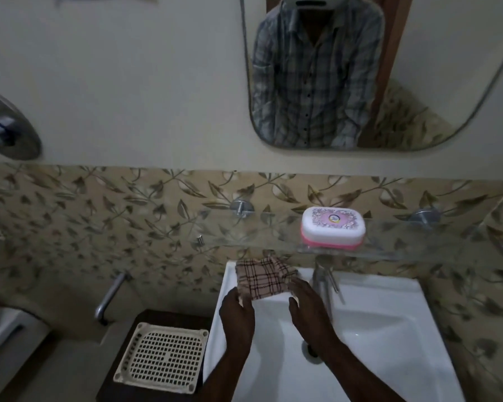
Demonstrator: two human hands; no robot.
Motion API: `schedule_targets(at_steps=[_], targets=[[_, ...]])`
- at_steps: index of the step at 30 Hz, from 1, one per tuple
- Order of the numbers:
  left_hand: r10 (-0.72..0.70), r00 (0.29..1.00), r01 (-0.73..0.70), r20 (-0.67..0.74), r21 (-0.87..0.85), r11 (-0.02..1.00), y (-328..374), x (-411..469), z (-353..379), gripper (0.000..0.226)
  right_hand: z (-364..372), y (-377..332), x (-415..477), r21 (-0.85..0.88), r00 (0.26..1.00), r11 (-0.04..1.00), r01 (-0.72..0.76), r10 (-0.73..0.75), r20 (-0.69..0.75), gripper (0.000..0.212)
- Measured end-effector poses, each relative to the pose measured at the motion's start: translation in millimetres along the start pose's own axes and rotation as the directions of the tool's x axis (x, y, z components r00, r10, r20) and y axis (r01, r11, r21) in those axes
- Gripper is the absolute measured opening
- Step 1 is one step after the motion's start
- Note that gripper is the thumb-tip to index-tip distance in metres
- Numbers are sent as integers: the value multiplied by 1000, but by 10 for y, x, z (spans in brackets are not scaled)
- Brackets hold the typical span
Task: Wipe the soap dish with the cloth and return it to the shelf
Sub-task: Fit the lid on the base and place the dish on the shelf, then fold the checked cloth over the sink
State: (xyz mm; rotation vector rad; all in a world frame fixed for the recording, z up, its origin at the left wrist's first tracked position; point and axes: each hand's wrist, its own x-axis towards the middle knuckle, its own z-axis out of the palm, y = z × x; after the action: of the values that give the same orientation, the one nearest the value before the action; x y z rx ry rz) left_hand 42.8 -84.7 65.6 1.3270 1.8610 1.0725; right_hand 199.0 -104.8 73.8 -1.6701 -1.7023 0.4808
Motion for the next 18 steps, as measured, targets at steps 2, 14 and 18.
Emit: schedule_targets(at_steps=[2, 14, 18], targets=[[-82, 996, 79, 39, 80, 994, -90, 261, 78, 35, 178, 64, 206, -45, 997, 997, -65, 67, 33, 39], [-36, 987, 42, 154, -34, 999, -459, 598, 274, 29, 478, 291, 859, -192, 993, 975, -112, 104, -50, 32], [130, 963, -91, 236, -171, 981, -257, 587, 192, 92, 372, 33, 738, -120, 1000, 993, 13, -11, 18, 28]])
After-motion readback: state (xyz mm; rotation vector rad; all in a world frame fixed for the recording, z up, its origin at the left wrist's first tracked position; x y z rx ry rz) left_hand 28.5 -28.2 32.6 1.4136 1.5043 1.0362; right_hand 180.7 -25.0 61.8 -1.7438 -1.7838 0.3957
